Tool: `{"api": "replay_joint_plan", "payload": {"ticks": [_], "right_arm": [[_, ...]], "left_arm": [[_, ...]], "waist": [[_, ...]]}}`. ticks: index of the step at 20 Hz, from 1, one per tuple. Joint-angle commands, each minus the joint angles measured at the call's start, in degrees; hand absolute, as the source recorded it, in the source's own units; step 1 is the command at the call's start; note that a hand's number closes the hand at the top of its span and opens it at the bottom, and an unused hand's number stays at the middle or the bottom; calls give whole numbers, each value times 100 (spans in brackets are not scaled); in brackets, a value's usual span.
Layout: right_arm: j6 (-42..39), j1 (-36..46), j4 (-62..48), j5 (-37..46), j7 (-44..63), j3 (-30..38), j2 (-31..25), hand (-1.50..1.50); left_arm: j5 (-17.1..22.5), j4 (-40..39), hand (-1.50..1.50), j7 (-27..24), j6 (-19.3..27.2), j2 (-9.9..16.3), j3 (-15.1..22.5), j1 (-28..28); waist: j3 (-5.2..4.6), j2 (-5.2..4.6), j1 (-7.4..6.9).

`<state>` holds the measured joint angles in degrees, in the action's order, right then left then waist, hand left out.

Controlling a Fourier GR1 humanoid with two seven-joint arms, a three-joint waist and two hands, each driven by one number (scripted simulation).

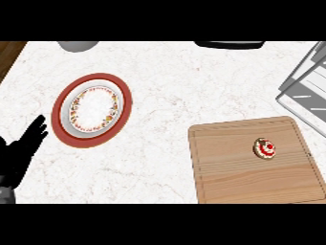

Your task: Pick the lemon from the cutting board and place it in the tiered basket

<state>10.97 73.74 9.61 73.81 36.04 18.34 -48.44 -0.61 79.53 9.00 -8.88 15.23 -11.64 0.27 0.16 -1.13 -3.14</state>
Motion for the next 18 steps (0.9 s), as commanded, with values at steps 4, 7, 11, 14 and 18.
{"api": "replay_joint_plan", "payload": {"ticks": [4,7,11,14,18], "right_arm": [[555,253,442,-468,621,519,-321,-150],[578,381,641,-822,812,854,-461,-150],[765,135,1060,-1633,177,1529,-698,-150],[1162,-425,1552,-2098,-247,1842,-427,-150],[773,-1027,2092,-2835,-839,2316,-337,-150]], "left_arm": [[-98,-218,0,71,176,-37,-50,-155],[5,-186,0,111,103,-17,-116,-37],[-32,-257,0,11,151,-57,-141,95],[11,103,0,78,129,10,-226,504],[119,72,0,162,157,21,-366,510]], "waist": [[-14,62,230],[-17,107,279],[-15,184,514],[-12,273,615],[-12,317,789]]}}
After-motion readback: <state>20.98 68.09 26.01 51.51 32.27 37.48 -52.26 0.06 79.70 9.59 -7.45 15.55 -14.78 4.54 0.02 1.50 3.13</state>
